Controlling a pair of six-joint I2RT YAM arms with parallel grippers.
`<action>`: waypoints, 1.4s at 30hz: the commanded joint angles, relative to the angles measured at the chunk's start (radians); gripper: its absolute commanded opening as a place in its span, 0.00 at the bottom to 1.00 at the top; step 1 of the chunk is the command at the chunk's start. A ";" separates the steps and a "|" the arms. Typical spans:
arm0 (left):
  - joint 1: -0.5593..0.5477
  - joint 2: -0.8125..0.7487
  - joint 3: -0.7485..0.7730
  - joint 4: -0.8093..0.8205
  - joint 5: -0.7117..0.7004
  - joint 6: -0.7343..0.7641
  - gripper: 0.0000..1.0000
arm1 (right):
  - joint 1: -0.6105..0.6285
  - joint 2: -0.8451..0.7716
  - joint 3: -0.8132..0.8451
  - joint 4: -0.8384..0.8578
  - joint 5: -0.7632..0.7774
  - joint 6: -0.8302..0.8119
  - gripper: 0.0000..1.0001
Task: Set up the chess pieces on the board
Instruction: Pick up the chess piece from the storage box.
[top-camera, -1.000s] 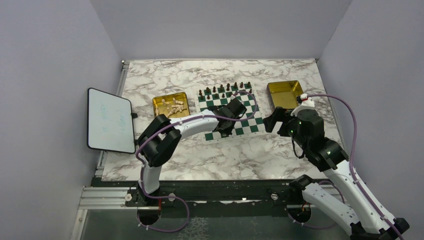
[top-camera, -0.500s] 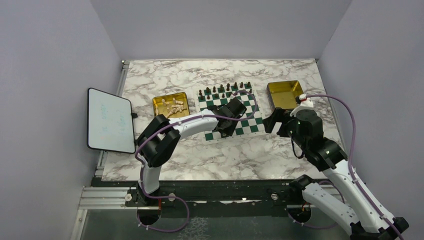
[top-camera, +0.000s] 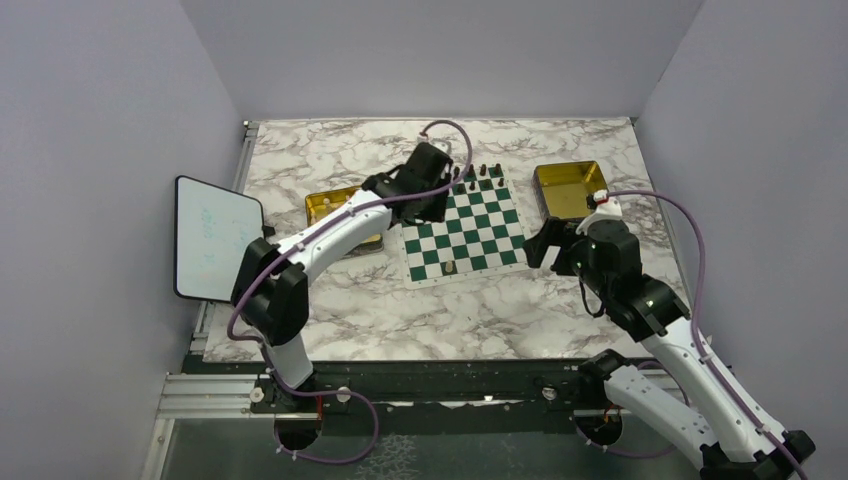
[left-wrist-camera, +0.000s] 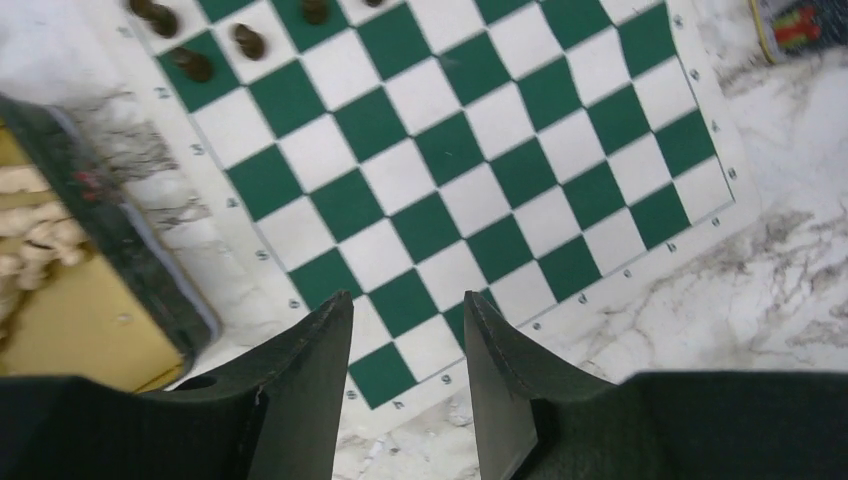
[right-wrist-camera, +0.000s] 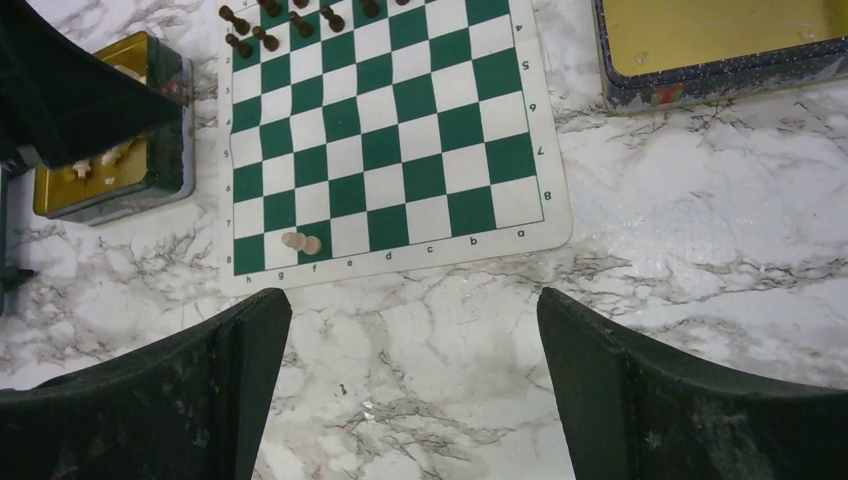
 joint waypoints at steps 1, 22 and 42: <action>0.125 -0.085 -0.007 -0.017 0.013 0.019 0.45 | -0.007 0.010 -0.021 0.050 -0.035 -0.003 0.99; 0.403 0.046 -0.032 -0.042 -0.187 0.176 0.29 | -0.007 0.021 -0.035 0.063 -0.030 -0.018 0.99; 0.446 0.210 -0.027 -0.042 -0.181 0.189 0.29 | -0.007 0.021 -0.023 0.054 -0.004 -0.040 0.99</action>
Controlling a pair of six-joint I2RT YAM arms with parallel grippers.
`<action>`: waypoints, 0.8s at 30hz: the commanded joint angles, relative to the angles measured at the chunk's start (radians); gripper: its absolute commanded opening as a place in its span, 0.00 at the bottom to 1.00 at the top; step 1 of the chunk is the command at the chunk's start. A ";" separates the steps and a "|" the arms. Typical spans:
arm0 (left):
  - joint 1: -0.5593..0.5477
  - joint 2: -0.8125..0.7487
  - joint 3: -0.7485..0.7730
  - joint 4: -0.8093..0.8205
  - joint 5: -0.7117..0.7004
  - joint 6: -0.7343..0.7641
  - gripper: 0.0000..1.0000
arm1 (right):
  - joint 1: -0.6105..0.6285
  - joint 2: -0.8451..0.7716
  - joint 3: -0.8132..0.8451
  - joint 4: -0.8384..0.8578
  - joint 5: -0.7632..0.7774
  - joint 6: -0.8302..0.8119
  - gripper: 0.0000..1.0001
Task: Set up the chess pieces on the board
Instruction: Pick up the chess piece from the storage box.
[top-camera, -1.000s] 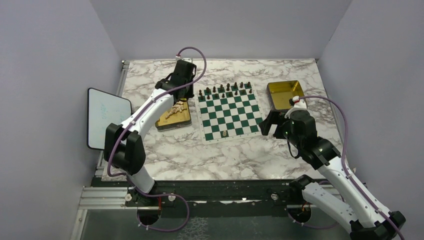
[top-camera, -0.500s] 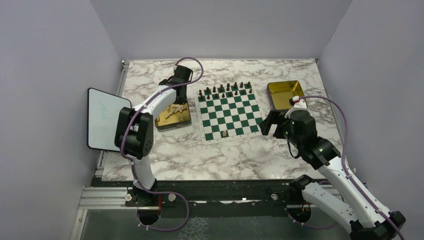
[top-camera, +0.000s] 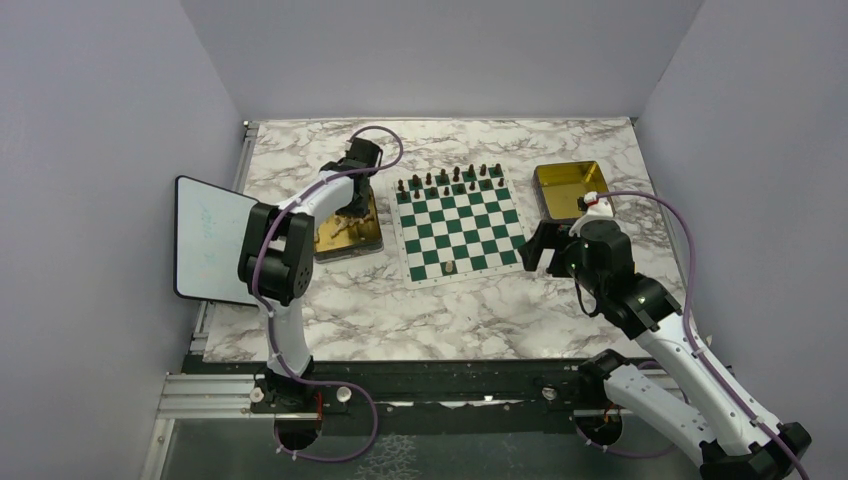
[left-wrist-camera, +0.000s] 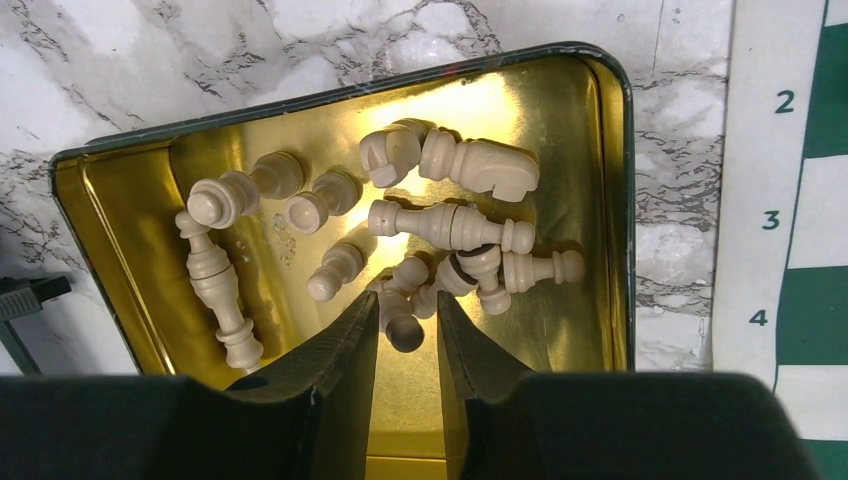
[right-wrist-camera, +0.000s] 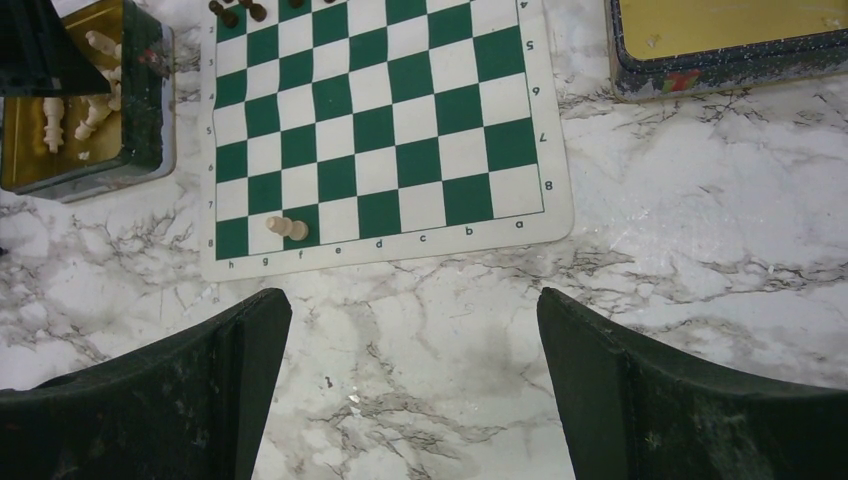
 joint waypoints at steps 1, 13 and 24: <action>0.007 0.015 0.018 -0.008 -0.014 0.014 0.29 | -0.007 -0.004 0.012 0.017 0.022 -0.011 0.99; 0.007 0.023 0.021 -0.010 -0.019 0.024 0.19 | -0.007 0.000 0.004 0.018 0.014 -0.006 0.99; 0.007 -0.039 0.038 -0.043 -0.003 0.013 0.13 | -0.006 0.002 0.001 0.014 0.010 -0.005 0.99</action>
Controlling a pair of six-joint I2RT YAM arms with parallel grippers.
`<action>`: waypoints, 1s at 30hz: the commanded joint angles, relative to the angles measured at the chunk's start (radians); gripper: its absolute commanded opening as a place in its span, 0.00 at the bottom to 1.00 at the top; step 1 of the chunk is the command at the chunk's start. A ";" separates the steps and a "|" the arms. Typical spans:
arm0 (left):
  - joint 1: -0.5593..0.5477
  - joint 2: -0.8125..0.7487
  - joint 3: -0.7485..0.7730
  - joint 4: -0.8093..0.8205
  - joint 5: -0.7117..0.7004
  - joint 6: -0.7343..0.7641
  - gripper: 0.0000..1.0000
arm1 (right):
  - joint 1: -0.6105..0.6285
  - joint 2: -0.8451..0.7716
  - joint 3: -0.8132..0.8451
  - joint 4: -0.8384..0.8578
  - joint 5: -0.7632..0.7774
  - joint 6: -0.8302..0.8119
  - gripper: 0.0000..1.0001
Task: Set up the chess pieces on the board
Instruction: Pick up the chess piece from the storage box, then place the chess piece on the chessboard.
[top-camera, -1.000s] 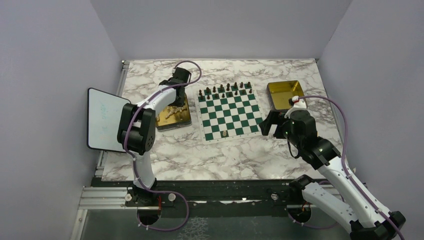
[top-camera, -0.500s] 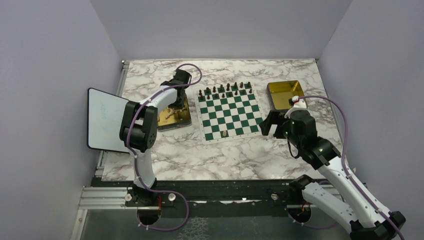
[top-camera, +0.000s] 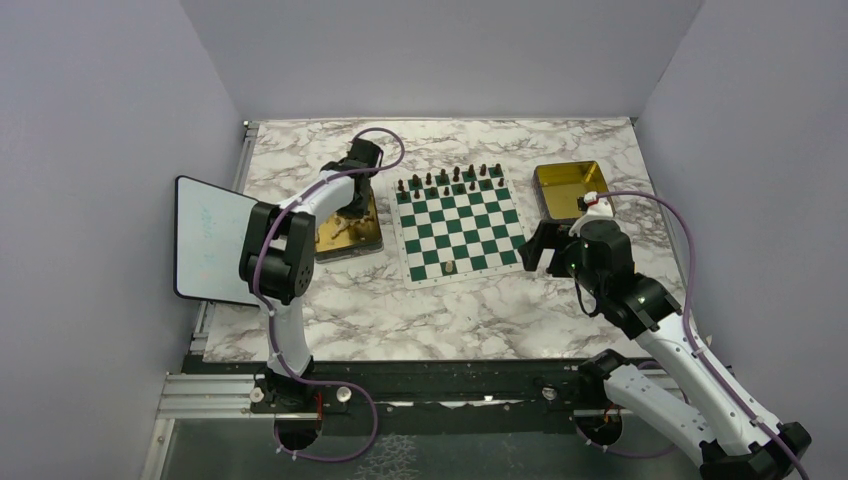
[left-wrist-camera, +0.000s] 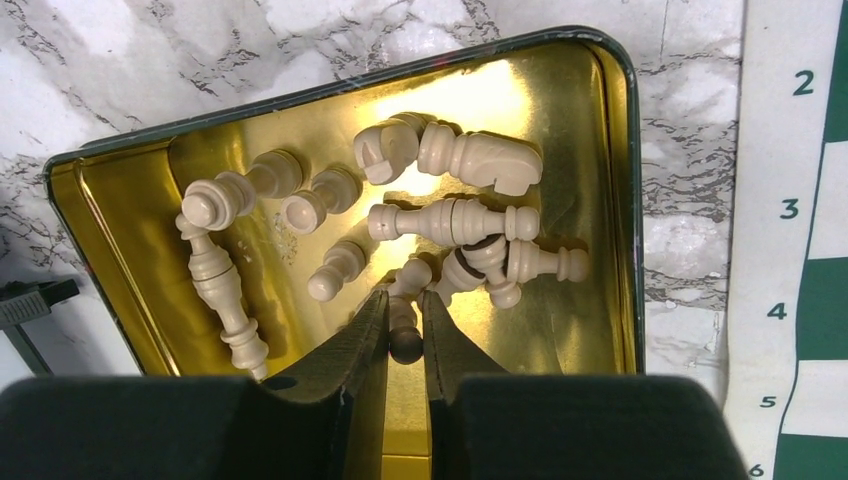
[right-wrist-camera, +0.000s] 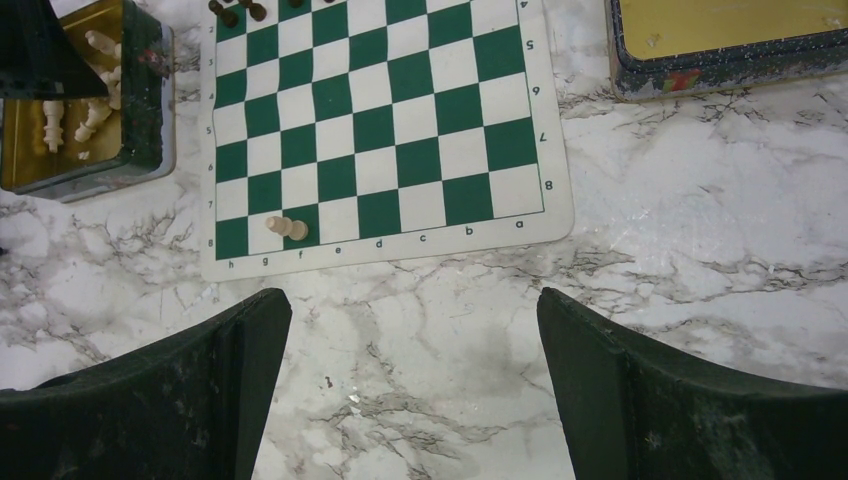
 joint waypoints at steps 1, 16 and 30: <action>0.006 -0.066 0.038 -0.041 -0.001 -0.006 0.13 | -0.007 0.001 0.002 0.013 0.011 -0.007 0.99; 0.006 -0.258 0.059 -0.092 0.144 -0.036 0.12 | -0.007 0.001 -0.016 0.023 -0.011 0.012 0.99; -0.019 -0.434 0.007 -0.040 0.467 -0.095 0.12 | -0.007 -0.009 -0.025 0.022 -0.034 0.024 0.99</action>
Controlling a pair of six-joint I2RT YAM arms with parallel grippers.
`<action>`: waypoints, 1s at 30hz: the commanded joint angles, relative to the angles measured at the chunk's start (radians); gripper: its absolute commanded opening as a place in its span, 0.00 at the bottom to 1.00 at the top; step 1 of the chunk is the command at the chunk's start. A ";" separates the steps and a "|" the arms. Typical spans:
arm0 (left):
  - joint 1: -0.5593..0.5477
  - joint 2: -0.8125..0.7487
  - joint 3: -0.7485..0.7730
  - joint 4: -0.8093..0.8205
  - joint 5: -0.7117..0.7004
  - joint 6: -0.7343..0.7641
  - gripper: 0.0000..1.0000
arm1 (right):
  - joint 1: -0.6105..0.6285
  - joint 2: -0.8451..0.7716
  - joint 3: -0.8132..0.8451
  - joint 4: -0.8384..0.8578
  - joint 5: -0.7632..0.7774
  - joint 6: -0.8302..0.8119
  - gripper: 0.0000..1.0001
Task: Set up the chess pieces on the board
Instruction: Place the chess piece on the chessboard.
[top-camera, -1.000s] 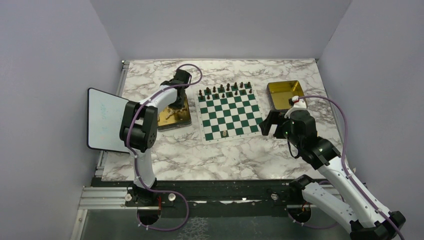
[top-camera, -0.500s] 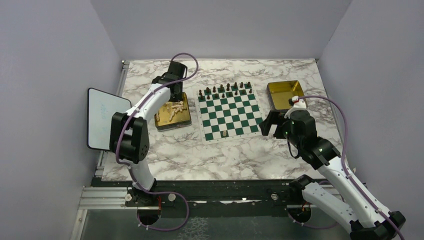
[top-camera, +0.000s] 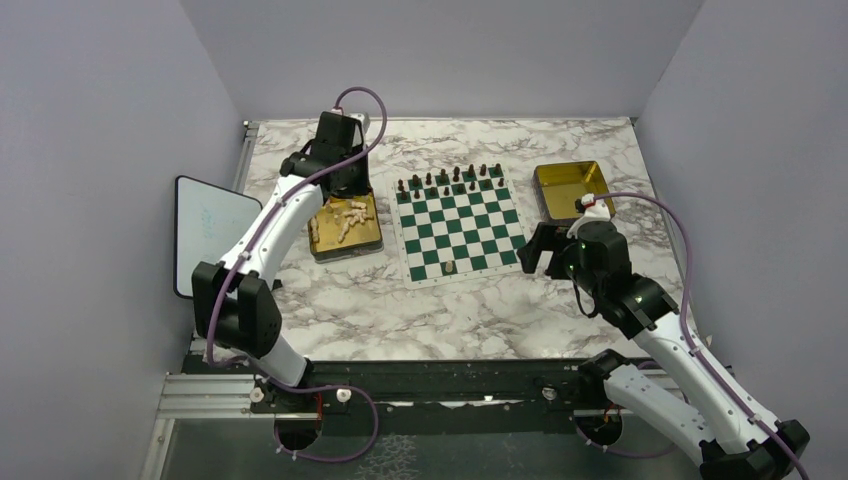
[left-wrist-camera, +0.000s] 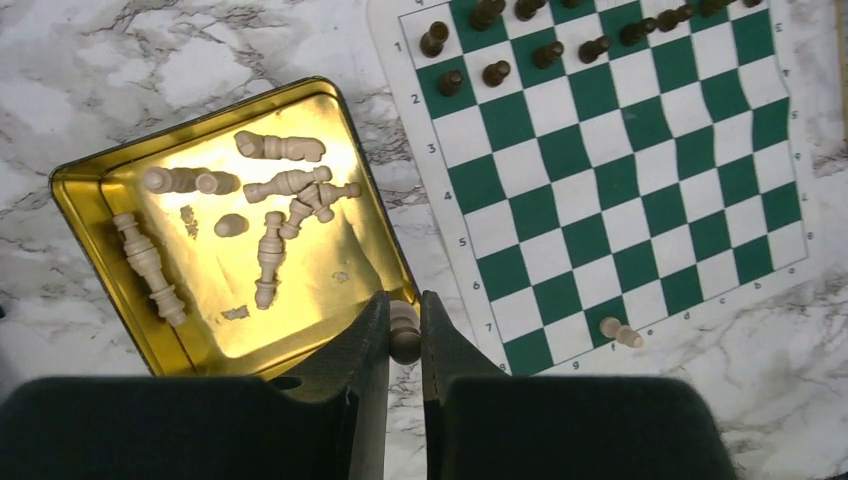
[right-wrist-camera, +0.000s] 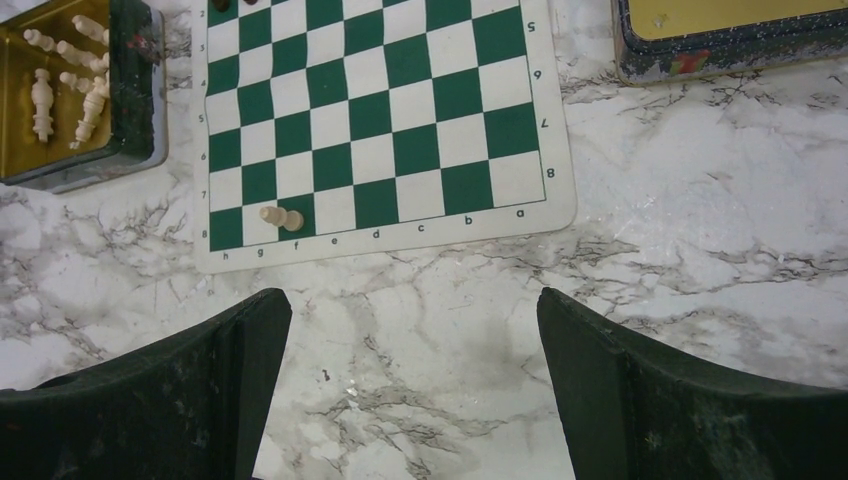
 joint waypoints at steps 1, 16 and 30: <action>-0.025 -0.073 -0.031 0.049 0.128 -0.051 0.12 | -0.006 -0.013 -0.010 0.026 -0.033 0.018 0.99; -0.253 -0.123 -0.248 0.251 -0.022 -0.146 0.12 | -0.007 -0.004 -0.003 0.022 -0.047 0.026 0.99; -0.318 0.017 -0.359 0.388 -0.061 -0.185 0.12 | -0.007 0.019 -0.006 0.014 -0.034 0.032 0.99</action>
